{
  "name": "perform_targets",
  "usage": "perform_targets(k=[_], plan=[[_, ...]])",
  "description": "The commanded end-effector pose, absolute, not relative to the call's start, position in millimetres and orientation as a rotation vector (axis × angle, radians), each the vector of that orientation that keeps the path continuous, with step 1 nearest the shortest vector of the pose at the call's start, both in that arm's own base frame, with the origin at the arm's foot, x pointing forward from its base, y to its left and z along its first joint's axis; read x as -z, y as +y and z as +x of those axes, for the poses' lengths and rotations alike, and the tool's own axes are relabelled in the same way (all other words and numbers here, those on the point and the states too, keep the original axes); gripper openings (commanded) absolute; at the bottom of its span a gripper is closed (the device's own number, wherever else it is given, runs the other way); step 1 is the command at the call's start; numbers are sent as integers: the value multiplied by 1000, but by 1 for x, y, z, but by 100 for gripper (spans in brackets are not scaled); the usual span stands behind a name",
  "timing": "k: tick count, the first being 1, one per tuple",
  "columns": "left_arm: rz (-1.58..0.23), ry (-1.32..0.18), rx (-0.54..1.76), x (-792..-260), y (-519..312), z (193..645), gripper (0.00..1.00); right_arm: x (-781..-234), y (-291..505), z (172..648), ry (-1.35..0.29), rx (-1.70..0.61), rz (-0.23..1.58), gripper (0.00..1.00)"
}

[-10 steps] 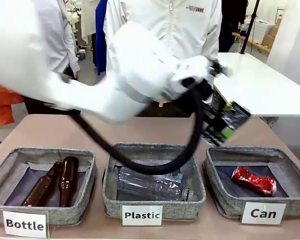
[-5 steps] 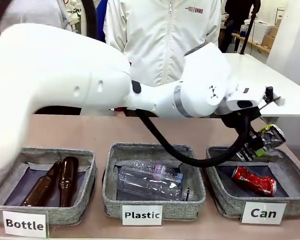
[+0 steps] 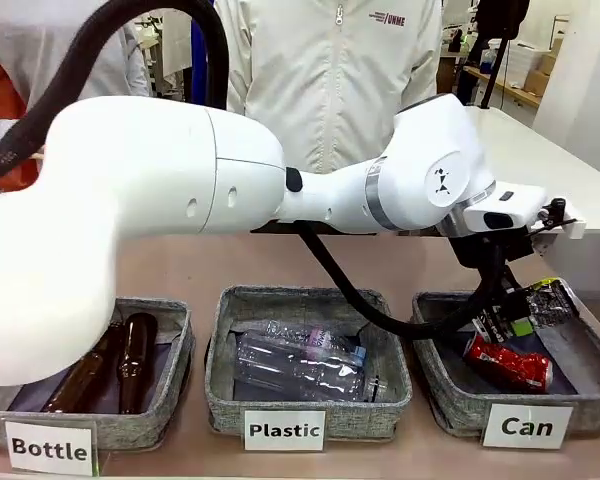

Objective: Sort the can waste into the basket.
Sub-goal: Pick up the can waste from the table and place it in the right Fabric basket.

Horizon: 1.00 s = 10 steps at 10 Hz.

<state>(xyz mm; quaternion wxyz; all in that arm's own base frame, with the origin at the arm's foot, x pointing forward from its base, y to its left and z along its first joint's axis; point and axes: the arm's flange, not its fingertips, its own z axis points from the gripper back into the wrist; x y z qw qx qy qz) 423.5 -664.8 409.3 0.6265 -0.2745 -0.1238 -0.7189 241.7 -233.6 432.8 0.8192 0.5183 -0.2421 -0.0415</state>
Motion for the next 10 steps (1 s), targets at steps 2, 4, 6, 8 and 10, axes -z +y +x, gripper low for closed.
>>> perform_targets(k=[2, 4, 6, 8, 10], plan=[[-618, -309, 1614, -411, -662, 422, 45, -436, -234, 239, -506, 92, 1096, 100], [-654, -258, 1681, -409, -663, 423, 84, -436, -234, 239, -506, 92, 1096, 100], [-656, -250, 1698, -411, -662, 424, 100, -433, -233, 241, -508, 73, 1094, 100], [-651, -261, 1677, -407, -660, 425, 100, -432, -233, 244, -494, 72, 1092, 100], [-656, -256, 1666, -406, -657, 430, 100, -433, -232, 246, -494, 74, 1092, 100]])
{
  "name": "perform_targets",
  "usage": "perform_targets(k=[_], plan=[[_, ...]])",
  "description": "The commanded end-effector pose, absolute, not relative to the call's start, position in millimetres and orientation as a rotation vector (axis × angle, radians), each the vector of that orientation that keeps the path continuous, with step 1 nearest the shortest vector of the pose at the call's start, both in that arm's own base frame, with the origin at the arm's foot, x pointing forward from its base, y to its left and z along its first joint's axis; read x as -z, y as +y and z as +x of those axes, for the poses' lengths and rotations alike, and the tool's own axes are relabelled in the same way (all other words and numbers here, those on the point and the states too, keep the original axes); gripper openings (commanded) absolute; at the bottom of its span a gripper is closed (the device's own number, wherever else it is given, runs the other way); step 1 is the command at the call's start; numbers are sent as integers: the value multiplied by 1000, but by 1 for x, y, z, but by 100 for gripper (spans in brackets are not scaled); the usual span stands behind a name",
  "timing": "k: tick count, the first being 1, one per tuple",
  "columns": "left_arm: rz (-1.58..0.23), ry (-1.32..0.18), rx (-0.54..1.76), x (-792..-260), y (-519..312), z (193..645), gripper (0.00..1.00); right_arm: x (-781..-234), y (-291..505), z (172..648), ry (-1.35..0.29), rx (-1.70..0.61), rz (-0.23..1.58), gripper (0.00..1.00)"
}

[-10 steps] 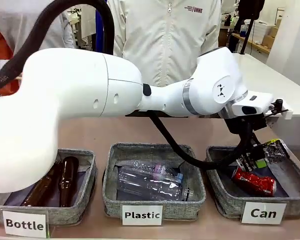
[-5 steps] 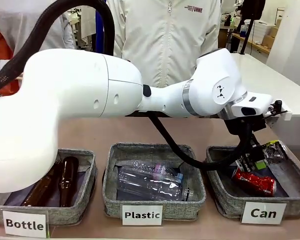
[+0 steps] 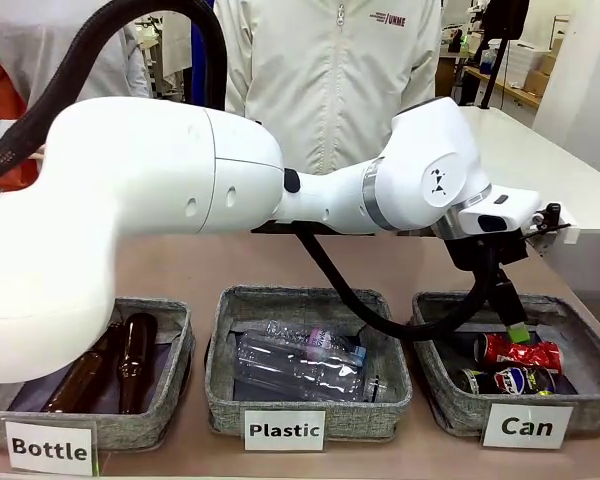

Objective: Sort the can waste into the basket.
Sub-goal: Pick up the can waste from the table and place it in the right Fabric basket.

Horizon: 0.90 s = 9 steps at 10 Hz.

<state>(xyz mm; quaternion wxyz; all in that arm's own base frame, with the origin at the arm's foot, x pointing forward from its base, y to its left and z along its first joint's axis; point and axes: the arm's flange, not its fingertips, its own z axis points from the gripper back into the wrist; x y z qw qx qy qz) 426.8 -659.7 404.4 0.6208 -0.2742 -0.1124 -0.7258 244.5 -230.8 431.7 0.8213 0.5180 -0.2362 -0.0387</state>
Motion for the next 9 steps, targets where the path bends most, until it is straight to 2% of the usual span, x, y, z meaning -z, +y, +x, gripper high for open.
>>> perform_targets(k=[1, 5, 8, 9], plan=[[-659, -257, 1665, -407, -657, 431, 100, -434, -231, 247, -494, 75, 1090, 100], [-647, -240, 1612, -423, -627, 424, 100, -439, -221, 260, -448, 42, 1074, 100], [-701, -244, 1438, -465, -533, 408, 100, -450, -172, 311, -317, -74, 1018, 100], [-671, -302, 1350, -479, -489, 398, 100, -453, -153, 326, -268, -100, 1007, 100]])
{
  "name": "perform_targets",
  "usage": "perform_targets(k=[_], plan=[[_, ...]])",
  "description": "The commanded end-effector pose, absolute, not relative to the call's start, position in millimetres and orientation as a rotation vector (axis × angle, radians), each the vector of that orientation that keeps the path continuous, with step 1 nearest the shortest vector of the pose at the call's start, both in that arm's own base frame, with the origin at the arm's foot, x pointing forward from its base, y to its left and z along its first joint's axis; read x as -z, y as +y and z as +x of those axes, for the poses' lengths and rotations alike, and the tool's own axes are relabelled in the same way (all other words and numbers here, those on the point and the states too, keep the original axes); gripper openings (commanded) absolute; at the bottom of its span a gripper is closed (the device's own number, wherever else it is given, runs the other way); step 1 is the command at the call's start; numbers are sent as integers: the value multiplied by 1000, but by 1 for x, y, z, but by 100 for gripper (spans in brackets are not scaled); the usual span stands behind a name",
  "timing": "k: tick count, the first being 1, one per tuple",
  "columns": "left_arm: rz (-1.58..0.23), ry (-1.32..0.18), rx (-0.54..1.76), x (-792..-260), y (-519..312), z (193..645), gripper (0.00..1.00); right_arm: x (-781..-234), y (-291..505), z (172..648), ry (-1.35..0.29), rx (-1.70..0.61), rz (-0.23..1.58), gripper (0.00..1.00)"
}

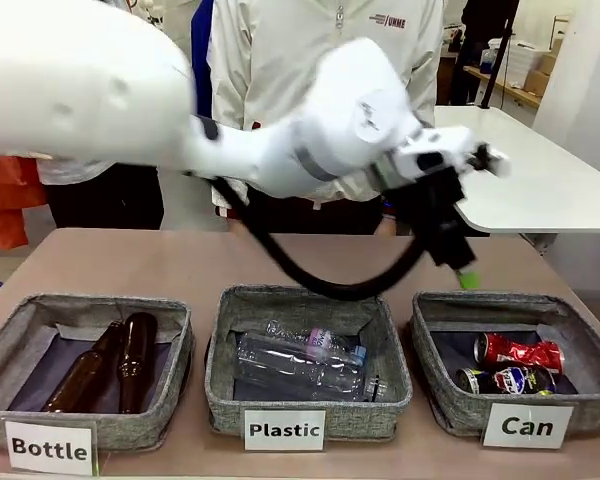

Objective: Sort the can waste into the basket.
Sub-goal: Pick up the can waste from the table and place it in the right Fabric basket.

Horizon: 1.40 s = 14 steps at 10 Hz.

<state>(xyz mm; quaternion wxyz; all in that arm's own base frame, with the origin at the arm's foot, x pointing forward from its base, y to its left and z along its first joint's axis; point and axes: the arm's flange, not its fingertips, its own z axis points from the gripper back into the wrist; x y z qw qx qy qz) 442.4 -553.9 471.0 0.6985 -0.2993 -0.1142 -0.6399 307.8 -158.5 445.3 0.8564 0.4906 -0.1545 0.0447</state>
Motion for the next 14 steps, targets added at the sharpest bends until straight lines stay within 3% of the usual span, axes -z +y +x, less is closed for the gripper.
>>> perform_targets(k=[1, 3, 6, 10, 12, 13, 14], plan=[[-667, -379, 1247, -487, -442, 389, 100, -455, -127, 346, -222, -142, 992, 100], [-647, -453, 974, -491, -335, 390, 100, -447, -70, 388, -117, -217, 1005, 100], [-818, -454, 719, -485, -193, 383, 100, -426, -8, 422, -223, -62, 1263, 100], [-1129, -540, 462, -456, -46, 361, 100, -393, 29, 420, -183, -5, 1356, 100], [-1188, -718, 348, -433, -8, 357, 100, -397, 16, 418, -204, -39, 1316, 100], [-1104, -533, 437, -462, -28, 363, 100, -400, 8, 417, -238, -23, 1305, 100], [-1104, -533, 437, -462, -28, 363, 100, -391, 25, 419, -165, -11, 1349, 100]])
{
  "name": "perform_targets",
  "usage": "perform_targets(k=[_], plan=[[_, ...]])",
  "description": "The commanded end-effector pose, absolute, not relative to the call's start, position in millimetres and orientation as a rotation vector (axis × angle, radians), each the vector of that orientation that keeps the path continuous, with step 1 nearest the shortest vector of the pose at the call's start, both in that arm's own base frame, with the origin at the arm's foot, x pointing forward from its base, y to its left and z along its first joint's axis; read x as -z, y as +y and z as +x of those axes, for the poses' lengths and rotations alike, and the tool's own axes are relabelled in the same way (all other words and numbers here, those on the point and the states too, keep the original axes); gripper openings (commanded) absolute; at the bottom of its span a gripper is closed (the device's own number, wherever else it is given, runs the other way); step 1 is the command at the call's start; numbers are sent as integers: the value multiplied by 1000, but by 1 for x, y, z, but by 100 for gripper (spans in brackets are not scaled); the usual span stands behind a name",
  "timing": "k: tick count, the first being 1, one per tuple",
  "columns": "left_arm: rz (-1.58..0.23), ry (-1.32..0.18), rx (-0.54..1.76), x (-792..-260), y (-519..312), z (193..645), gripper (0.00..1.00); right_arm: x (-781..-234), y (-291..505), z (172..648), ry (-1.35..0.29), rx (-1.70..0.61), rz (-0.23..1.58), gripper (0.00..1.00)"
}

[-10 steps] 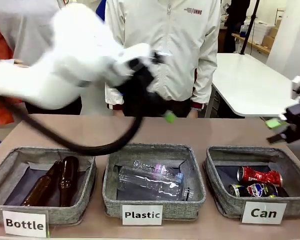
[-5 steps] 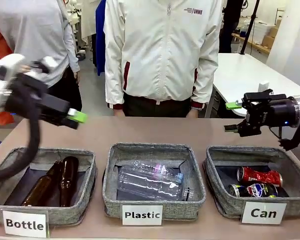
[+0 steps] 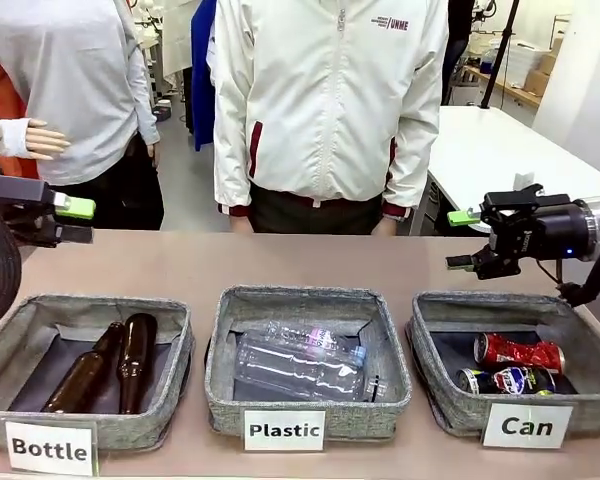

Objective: Sort the can waste into the basket.
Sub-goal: Pick up the can waste from the table and place it in the right Fabric basket.

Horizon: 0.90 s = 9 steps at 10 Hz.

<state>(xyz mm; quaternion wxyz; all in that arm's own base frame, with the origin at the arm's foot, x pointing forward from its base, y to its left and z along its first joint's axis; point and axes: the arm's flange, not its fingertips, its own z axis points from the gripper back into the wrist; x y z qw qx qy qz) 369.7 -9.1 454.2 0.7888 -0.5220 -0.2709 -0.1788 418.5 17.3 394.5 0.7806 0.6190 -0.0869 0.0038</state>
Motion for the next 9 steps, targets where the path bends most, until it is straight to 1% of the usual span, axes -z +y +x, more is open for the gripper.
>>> perform_targets(k=[1, 9], plan=[[-1104, -533, 437, -462, -28, 363, 100, -391, 25, 419, -165, -11, 1349, 100], [-1104, -533, 437, -462, -28, 363, 100, -391, 25, 419, -165, -11, 1349, 100]])
